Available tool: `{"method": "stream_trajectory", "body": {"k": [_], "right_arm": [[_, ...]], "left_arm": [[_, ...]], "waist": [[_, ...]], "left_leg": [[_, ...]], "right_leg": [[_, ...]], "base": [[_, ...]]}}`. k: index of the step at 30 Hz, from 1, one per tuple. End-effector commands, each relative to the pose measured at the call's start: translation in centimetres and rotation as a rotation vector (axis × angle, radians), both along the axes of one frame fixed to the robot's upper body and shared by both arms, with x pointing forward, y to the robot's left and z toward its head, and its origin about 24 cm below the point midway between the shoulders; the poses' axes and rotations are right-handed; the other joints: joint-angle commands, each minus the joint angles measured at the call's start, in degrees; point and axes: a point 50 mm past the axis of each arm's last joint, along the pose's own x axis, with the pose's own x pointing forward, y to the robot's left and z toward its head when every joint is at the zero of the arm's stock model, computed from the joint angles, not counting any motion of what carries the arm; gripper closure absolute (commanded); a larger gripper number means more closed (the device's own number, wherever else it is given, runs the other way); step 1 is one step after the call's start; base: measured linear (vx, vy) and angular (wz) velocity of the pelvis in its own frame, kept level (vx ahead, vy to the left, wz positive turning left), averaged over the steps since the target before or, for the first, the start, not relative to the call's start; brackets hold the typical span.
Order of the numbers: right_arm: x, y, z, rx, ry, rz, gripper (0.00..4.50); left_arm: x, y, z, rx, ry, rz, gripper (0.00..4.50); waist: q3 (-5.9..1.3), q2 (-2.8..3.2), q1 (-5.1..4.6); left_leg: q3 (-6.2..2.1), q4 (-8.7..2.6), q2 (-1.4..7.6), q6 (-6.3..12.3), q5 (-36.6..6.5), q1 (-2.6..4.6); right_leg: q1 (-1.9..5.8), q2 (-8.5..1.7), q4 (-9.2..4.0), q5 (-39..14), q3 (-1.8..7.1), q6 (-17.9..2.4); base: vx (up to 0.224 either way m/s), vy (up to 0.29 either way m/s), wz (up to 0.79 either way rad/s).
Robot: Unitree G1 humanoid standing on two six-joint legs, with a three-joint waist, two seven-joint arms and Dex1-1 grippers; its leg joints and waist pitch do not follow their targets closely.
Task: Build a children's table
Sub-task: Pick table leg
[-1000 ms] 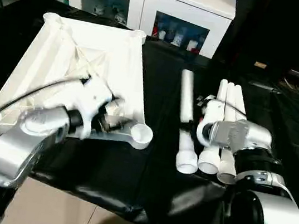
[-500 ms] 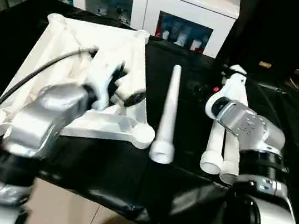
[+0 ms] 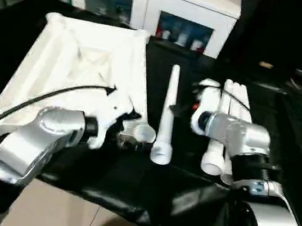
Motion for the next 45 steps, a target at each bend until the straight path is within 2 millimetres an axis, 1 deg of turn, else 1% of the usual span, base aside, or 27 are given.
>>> {"method": "stream_trajectory", "body": {"k": [1,3,4,7,10,11,15,16,19,22,23,24,25,27,29,31,33,35,36,37,38,39,40,41,42,43,45], "right_arm": [[0.1,-0.1,0.1,-0.013,0.032,0.014,2.09],[0.2,0.1,-0.1,-0.022,0.044,0.012,1.97],[0.2,0.1,-0.2,-0.031,0.050,0.012,1.90],[0.1,0.2,-0.5,-0.060,0.080,0.017,1.63],[-0.1,0.2,-1.1,-0.101,0.118,0.022,1.42],[-0.3,0.0,-1.4,-0.137,0.140,0.031,1.42],[-0.9,0.1,-2.3,-0.130,0.200,0.054,1.42],[-1.0,0.1,-2.4,-0.125,0.213,0.061,1.42],[-1.2,0.1,-3.0,-0.130,0.240,0.069,1.42],[-1.4,-0.2,-3.4,-0.135,0.256,0.061,1.42],[-1.4,-0.2,-3.4,-0.135,0.256,0.061,1.68],[-1.4,-0.3,-3.6,-0.136,0.259,0.058,1.68],[-1.5,-0.5,-3.8,-0.137,0.265,0.051,1.79],[-1.6,-0.6,-4.1,-0.135,0.272,0.038,1.88],[-1.6,-0.8,-4.2,-0.125,0.280,0.028,2.14],[-1.6,-1.0,-4.4,-0.114,0.288,0.004,2.20],[-1.6,-1.4,-4.8,-0.104,0.300,-0.026,2.39],[-1.6,-1.4,-4.9,-0.094,0.301,-0.035,2.55],[-1.7,-1.5,-4.9,-0.086,0.302,-0.040,2.61],[-1.6,-1.6,-4.9,-0.065,0.297,-0.057,2.64],[-1.5,-1.6,-4.7,-0.044,0.293,-0.065,2.66],[-1.5,-1.6,-4.7,-0.044,0.293,-0.065,2.67],[-1.3,-1.6,-4.3,-0.001,0.268,-0.079,2.68],[-1.2,-1.7,-4.1,0.025,0.261,-0.091,2.68],[-1.1,-1.7,-3.9,0.041,0.257,-0.099,2.68],[-1.1,-1.7,-3.9,0.044,0.253,-0.101,2.68],[-0.7,-1.8,-3.3,0.079,0.210,-0.130,2.68]], "left_arm": [[-0.4,-0.2,0.0,0.008,0.008,-0.027,0.00],[-0.6,-0.2,0.0,0.009,0.013,-0.036,0.00],[-0.8,-0.3,0.0,0.009,0.018,-0.042,0.00],[-1.0,-0.2,-0.1,0.014,0.025,-0.049,0.00],[-1.0,-0.2,-0.2,0.022,0.028,-0.051,0.00],[-1.1,-0.2,-0.3,0.026,0.030,-0.052,0.00],[-1.1,-0.2,-0.3,0.034,0.031,-0.056,0.00],[-1.2,-0.2,-0.3,0.035,0.032,-0.057,0.00],[-1.2,-0.2,-0.3,0.040,0.032,-0.059,0.00],[-1.1,-0.2,-0.3,0.041,0.030,-0.061,0.00],[-1.1,-0.2,-0.3,0.041,0.030,-0.061,0.00],[-1.1,-0.2,-0.3,0.041,0.029,-0.062,0.00],[-1.1,-0.3,-0.3,0.042,0.029,-0.063,0.00],[-1.2,-0.3,-0.3,0.044,0.028,-0.064,0.00],[-1.2,-0.3,-0.4,0.046,0.031,-0.070,0.00],[-1.3,-0.3,-0.4,0.047,0.033,-0.073,0.00],[-1.1,-0.3,-0.3,0.046,0.026,-0.069,0.00],[-1.1,-0.3,-0.3,0.045,0.022,-0.066,0.00],[-1.0,-0.3,-0.3,0.044,0.014,-0.060,0.00],[-0.6,-0.3,-0.2,0.036,-0.005,-0.028,0.00],[-0.2,-0.3,-0.1,0.029,-0.023,0.002,0.00],[-0.2,-0.3,-0.1,0.029,-0.023,0.002,0.00],[0.3,-0.2,0.0,0.021,-0.040,0.039,0.00],[0.7,-0.2,0.0,0.016,-0.049,0.065,0.00],[0.9,-0.2,0.0,0.013,-0.054,0.082,0.00],[0.9,-0.2,0.0,0.011,-0.053,0.085,0.00],[1.4,-0.1,0.1,-0.006,-0.059,0.132,0.00]], "waist": [[-3.86,0.37,0.05],[-3.98,0.40,0.02],[-3.96,0.18,-0.02],[-4.03,0.20,-0.01],[-4.00,0.20,-0.02],[-3.98,0.16,-0.03],[-3.96,0.22,-0.02],[-3.98,0.30,-0.01],[-4.06,0.24,-0.04],[-4.07,0.27,0.01],[-4.05,0.28,0.00],[-4.05,0.29,0.00],[-4.04,0.25,0.02],[-4.06,0.37,0.04],[-4.05,0.43,0.02],[-4.06,0.55,0.06],[-4.10,0.82,0.08],[-4.06,0.76,0.06],[-4.09,0.99,0.12],[-4.08,0.94,0.14],[-4.03,1.04,0.20],[-4.07,0.99,0.26],[-4.09,1.15,0.24],[-4.09,1.15,0.24],[-4.17,1.31,0.40],[-4.22,1.13,0.42],[-4.22,1.17,0.42]], "left_leg": [[-0.05,-4.27,1.95,-1.22,-0.43,0.09],[-0.08,-4.25,2.00,-1.47,0.13,0.08],[-0.03,-4.24,1.93,-1.53,0.50,0.00],[-0.03,-4.19,1.92,-1.47,1.37,-0.03],[-0.02,-4.23,1.95,-1.83,0.67,0.08],[-0.04,-4.25,1.96,-1.95,0.42,0.06],[-0.05,-4.22,1.96,-2.31,-0.09,0.01],[-0.08,-4.25,1.97,-2.35,-0.02,0.03],[-0.05,-4.18,1.97,-2.35,0.63,0.02],[-0.06,-4.17,2.03,-2.34,0.75,0.03],[-0.05,-4.20,2.04,-2.39,0.57,0.05],[-0.04,-4.18,2.02,-2.41,0.48,0.06],[-0.04,-4.19,2.03,-2.38,0.35,0.08],[-0.04,-4.19,2.05,-2.54,0.09,0.11],[-0.04,-4.19,2.03,-2.71,-0.21,0.12],[-0.05,-4.20,2.03,-2.86,-0.53,0.16],[-0.06,-4.20,2.02,-3.10,-0.63,0.21],[-0.06,-4.24,2.00,-3.18,-1.18,0.21],[-0.10,-4.24,2.00,-3.28,-1.38,0.27],[-0.05,-4.24,2.06,-3.32,-2.01,0.34],[-0.04,-4.25,2.04,-3.32,-2.18,0.33],[-0.05,-4.26,2.08,-3.41,-2.53,0.36],[-0.09,-4.29,2.03,-3.42,-2.60,0.25],[-0.09,-4.29,2.03,-3.42,-2.60,0.25],[-0.14,-4.26,2.04,-3.55,-2.72,0.36],[-0.20,-4.29,2.03,-3.43,-2.56,0.29],[-0.20,-4.27,2.02,-3.45,-2.36,0.24]], "right_leg": [[3.31,-4.20,-3.44,-0.79,2.45,-11.33],[3.31,-4.26,-3.25,0.37,2.45,-11.46],[3.33,-4.18,-3.23,0.96,2.44,-11.59],[3.43,-4.17,-3.09,2.38,2.44,-11.79],[3.37,-4.15,-3.15,1.80,2.41,-11.71],[3.40,-4.16,-3.17,1.53,2.42,-11.64],[3.40,-4.21,-3.21,0.81,2.48,-11.34],[3.41,-4.15,-3.19,0.97,2.46,-11.36],[3.42,-4.13,-3.07,2.40,2.42,-11.72],[3.47,-4.21,-3.04,2.66,2.43,-11.97],[3.46,-4.20,-3.07,2.53,2.42,-12.02],[3.46,-4.19,-3.07,2.46,2.43,-12.01],[3.45,-4.22,-3.11,2.30,2.44,-12.01],[3.40,-4.18,-3.08,1.99,2.42,-12.03],[3.39,-4.17,-3.13,1.96,2.41,-12.04],[3.39,-4.18,-3.12,1.84,2.43,-12.07],[3.37,-4.12,-3.09,2.29,2.38,-12.19],[3.40,-4.07,-3.15,2.09,2.36,-12.26],[3.41,-4.13,-3.12,1.95,2.35,-12.28],[3.36,-4.10,-3.23,1.67,2.37,-12.20],[3.31,-4.10,-3.27,1.53,2.40,-12.19],[3.36,-4.09,-3.31,1.31,2.39,-12.27],[3.46,-4.06,-3.33,1.39,2.37,-12.17],[3.46,-4.06,-3.33,1.39,2.37,-12.17],[3.47,-4.07,-3.30,1.63,2.34,-12.05],[3.57,-4.06,-3.27,1.80,2.27,-11.98],[3.59,-4.17,-3.32,1.75,2.24,-12.24]], "base": [[0.000,0.000,0.00],[0.000,0.000,0.00],[0.000,0.000,0.00],[0.000,0.000,0.00],[0.000,0.000,0.00],[0.000,0.000,0.00],[0.000,0.000,0.00],[0.000,0.000,0.00],[0.000,0.000,0.00],[0.000,0.000,0.00],[0.000,0.000,0.00],[0.000,0.000,0.00],[0.000,0.000,0.00],[0.000,0.000,0.00],[0.000,0.000,0.00],[0.000,0.000,0.00],[0.000,0.000,0.00],[0.000,0.000,0.00],[0.000,0.000,0.00],[0.000,0.000,0.00],[0.000,0.000,0.00],[0.000,0.000,0.00],[0.000,0.000,0.00],[0.000,0.000,0.00],[0.000,0.000,0.00],[0.000,0.000,0.00],[0.000,0.000,0.00]]}}
